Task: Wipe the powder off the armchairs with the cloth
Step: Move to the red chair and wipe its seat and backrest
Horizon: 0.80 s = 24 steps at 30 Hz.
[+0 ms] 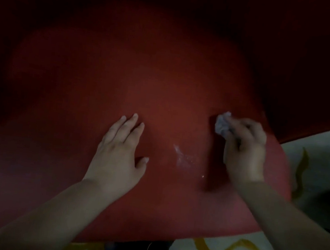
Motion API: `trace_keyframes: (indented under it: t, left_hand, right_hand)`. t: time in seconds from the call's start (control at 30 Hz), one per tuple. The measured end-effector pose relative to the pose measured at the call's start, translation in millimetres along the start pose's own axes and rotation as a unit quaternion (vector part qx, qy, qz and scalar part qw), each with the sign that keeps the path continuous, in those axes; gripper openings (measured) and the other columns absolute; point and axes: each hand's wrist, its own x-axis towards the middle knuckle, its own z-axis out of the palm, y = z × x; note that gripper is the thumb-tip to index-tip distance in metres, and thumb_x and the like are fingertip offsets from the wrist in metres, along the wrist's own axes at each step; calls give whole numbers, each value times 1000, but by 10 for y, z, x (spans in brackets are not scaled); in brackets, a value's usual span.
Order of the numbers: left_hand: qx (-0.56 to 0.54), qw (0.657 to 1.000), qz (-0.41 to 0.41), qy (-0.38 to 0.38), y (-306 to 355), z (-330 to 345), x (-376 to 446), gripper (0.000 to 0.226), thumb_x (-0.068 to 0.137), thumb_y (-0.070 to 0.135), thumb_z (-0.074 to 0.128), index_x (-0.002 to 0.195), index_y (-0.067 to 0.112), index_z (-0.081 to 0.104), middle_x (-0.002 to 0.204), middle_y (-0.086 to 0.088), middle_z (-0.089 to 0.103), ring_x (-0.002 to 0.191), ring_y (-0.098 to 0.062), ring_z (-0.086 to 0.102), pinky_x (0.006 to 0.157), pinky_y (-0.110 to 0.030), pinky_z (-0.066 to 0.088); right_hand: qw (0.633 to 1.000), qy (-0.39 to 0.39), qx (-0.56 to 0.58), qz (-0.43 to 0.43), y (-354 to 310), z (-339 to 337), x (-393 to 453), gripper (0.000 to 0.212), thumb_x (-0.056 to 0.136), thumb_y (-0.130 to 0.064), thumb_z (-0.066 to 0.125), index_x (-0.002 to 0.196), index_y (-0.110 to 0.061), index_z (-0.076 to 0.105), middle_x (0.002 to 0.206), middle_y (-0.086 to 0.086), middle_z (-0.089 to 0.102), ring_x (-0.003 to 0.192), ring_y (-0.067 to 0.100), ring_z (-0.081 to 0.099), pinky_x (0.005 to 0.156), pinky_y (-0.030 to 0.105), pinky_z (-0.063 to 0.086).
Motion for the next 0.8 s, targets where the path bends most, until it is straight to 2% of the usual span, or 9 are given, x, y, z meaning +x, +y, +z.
trace_keyframes:
  t: [0.1,0.17,0.27,0.37,0.47,0.57,0.67,0.73,0.8]
  left_hand:
    - [1,1000,-4,-3,0,13,2,76,87,40,59,152,24,21,160,12,4,146,-8,-6,119,-34,13]
    - [8,1000,-3,-3,-12,30,-1,77,86,39,60,151,24,22,160,11,5,146,-9,-4,119,-37,17]
    - [13,1000,5,-2,-37,53,-8,77,84,36,63,150,21,26,160,9,9,147,-12,0,118,-39,19]
    - [6,1000,11,10,-61,53,-14,75,85,34,64,150,20,29,160,7,13,147,-13,3,117,-37,18]
    - [3,1000,20,11,-90,62,-27,74,86,34,62,150,21,27,160,8,12,146,-10,1,116,-32,13]
    - [11,999,27,18,-112,78,-12,74,84,31,65,149,18,31,159,5,16,146,-14,6,115,-31,13]
    - [14,999,34,9,-121,58,-23,76,82,30,66,149,19,30,159,5,15,147,-13,5,115,-28,10]
    - [15,999,44,0,-134,39,-57,76,84,32,64,150,20,28,160,6,12,146,-11,1,115,-27,8]
    - [18,998,57,-2,-148,27,-92,75,85,33,63,150,20,27,160,7,12,146,-10,1,115,-26,6]
  right_hand:
    - [995,59,-24,72,-148,156,-114,37,85,0,61,118,-16,68,105,10,56,93,24,47,88,34,38]
    - [996,60,-24,60,-380,280,-357,40,83,1,60,118,-17,68,105,13,56,91,24,46,84,32,34]
    - [1000,-2,17,-5,-661,384,-624,38,85,0,60,118,-18,68,107,9,58,90,27,52,83,27,32]
    - [999,24,41,-11,-642,390,-403,41,83,4,61,119,-15,67,103,12,58,91,23,50,84,35,39]
    - [996,70,14,55,-548,447,7,38,84,-2,59,117,-17,69,104,12,58,90,24,50,85,40,43]
    - [999,-11,-5,-39,-713,551,-230,35,85,-9,56,114,-22,70,107,12,59,88,34,53,78,42,43]
    - [983,-98,17,-151,-801,487,-847,34,88,-13,64,118,-29,65,110,7,60,94,30,54,76,42,46]
    - [985,-92,3,-145,-671,380,-937,34,88,-13,65,117,-29,65,110,8,60,92,30,55,76,42,46]
    - [994,-39,-31,-95,-515,316,-799,32,88,-11,61,115,-24,69,105,12,60,85,34,55,73,40,43]
